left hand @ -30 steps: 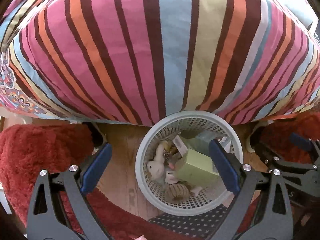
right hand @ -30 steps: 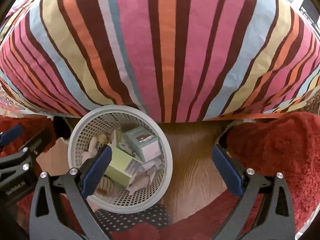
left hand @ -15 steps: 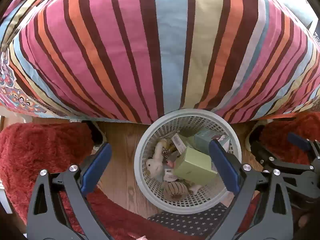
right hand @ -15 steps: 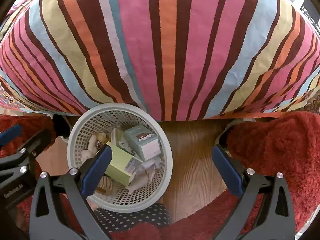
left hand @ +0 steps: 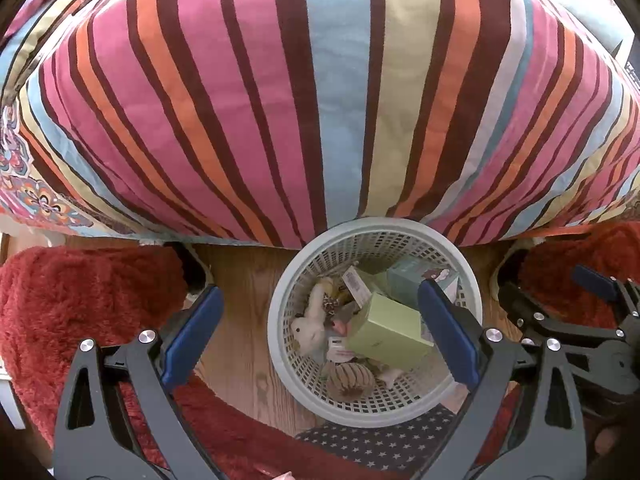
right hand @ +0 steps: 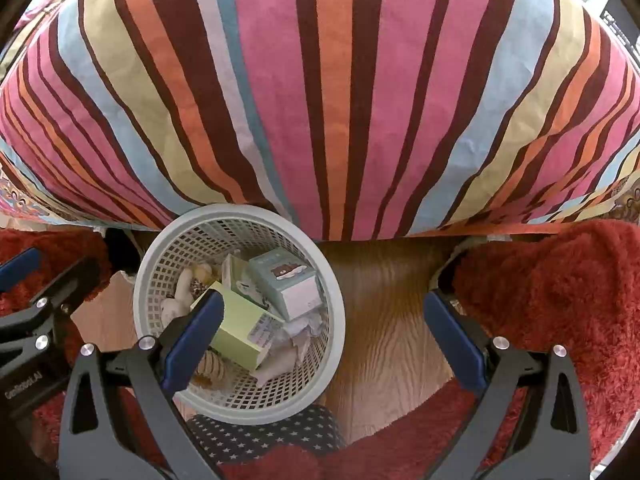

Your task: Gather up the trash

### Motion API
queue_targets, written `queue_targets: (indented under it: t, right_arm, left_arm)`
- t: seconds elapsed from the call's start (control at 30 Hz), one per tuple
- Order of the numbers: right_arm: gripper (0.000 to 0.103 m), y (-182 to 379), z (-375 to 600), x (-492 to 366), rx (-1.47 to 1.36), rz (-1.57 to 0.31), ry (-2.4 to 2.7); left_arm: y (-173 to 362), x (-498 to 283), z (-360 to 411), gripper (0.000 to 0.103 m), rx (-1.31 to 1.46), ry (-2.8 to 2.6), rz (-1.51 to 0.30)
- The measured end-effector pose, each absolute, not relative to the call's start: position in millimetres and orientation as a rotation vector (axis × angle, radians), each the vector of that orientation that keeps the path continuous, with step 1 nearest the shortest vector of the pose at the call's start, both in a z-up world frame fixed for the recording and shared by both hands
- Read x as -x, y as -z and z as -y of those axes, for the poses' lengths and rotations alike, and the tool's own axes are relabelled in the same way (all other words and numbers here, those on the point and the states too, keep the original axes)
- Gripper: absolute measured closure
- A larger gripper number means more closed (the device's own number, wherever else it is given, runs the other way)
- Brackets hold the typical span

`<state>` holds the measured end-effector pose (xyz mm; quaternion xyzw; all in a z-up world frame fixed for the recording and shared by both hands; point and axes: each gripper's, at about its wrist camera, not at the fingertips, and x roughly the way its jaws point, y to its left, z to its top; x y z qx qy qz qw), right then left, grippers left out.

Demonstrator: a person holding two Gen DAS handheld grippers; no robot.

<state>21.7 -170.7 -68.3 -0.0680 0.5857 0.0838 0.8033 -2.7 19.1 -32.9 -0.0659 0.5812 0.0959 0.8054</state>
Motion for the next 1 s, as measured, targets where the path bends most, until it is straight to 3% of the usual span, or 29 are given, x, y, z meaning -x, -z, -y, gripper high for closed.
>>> queue_targets:
  t: [1.0]
  right_arm:
    - [0.007, 69.3, 169.9, -23.1, 0.133, -1.253, -0.182]
  left_arm:
    - [32.1, 0.6, -13.0, 0.008, 0.134, -0.189, -1.251]
